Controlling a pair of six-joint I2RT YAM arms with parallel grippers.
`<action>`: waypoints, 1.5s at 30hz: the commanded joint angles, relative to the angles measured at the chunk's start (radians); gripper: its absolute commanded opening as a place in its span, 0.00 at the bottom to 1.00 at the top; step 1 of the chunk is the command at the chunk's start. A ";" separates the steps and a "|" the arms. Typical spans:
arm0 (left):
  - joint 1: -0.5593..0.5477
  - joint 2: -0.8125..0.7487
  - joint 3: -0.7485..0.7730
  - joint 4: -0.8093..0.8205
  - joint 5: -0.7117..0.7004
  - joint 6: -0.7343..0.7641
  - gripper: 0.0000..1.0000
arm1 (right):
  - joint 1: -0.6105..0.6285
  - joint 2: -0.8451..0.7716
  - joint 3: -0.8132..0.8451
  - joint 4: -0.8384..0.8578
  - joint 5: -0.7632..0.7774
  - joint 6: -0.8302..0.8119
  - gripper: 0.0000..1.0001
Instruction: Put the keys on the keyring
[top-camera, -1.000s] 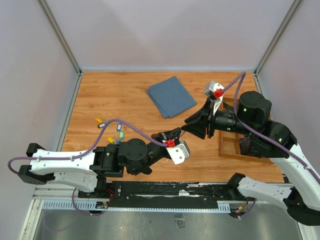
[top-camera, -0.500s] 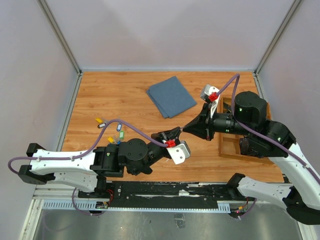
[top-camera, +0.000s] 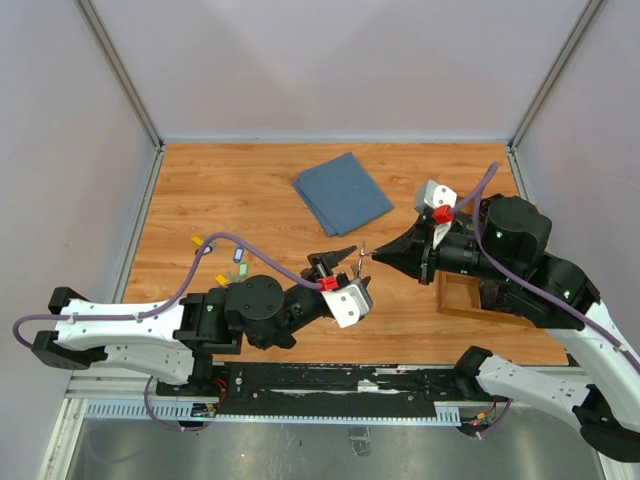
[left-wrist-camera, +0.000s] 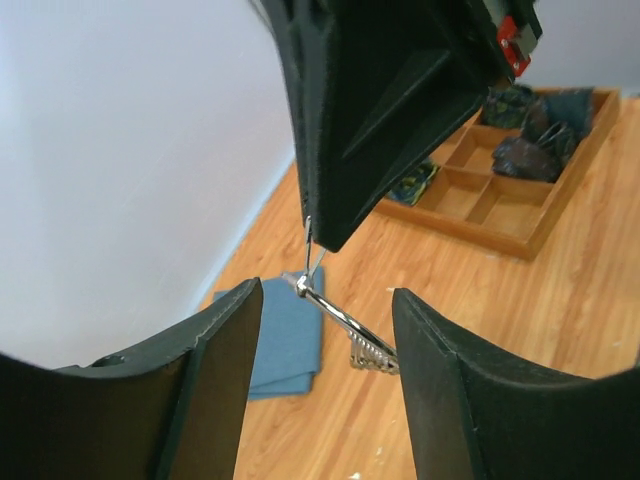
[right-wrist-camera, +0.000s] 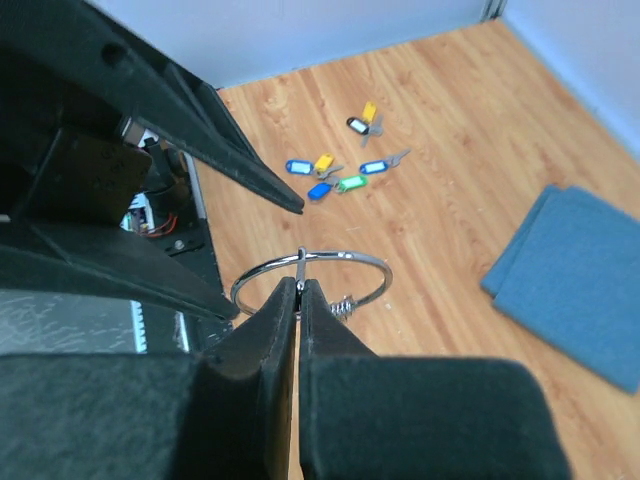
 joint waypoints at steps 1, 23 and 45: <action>-0.006 -0.057 -0.001 0.064 0.073 -0.110 0.62 | 0.006 -0.061 -0.039 0.108 -0.019 -0.166 0.00; 0.179 -0.168 -0.048 0.098 0.498 -0.431 0.41 | 0.007 -0.245 -0.249 0.312 -0.255 -0.568 0.00; 0.289 -0.245 -0.212 0.323 0.482 -0.831 0.53 | 0.006 -0.241 -0.322 0.377 -0.256 -0.899 0.00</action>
